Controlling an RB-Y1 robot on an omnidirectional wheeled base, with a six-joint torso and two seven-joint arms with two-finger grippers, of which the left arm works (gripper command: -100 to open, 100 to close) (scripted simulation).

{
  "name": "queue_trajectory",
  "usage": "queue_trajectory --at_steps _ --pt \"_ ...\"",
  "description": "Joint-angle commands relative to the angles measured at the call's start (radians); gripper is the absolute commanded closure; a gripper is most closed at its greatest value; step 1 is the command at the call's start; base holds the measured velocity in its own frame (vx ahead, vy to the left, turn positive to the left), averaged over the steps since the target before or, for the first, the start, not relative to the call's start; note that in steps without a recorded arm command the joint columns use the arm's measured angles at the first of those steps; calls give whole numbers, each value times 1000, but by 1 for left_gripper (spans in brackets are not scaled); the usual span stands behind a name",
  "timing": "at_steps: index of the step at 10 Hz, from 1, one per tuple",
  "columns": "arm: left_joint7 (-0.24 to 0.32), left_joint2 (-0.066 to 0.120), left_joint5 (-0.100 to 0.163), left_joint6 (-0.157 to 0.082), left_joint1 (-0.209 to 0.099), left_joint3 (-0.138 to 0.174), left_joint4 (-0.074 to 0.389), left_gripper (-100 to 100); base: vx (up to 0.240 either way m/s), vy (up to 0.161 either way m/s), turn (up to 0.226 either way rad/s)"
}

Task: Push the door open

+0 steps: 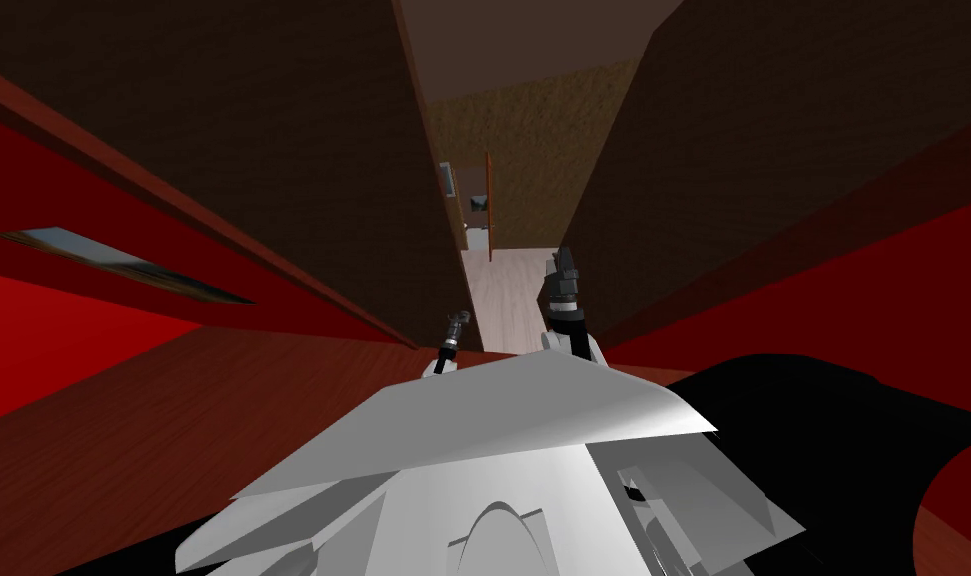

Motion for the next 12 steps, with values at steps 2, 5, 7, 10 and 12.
queue_trajectory --at_steps 2,5,7,10,12 --pt "0 0 0 0 1 0 0 100 -25 10 -16" --pt "0 0 0 0 1 0 0 100 0 0 0" --pt "-7 8 9 1 -6 19 1 100 124 -59 33" --pt "-12 12 15 0 -7 32 4 100 141 -66 17" --pt "-18 16 22 0 -7 48 7 100 137 -76 30"
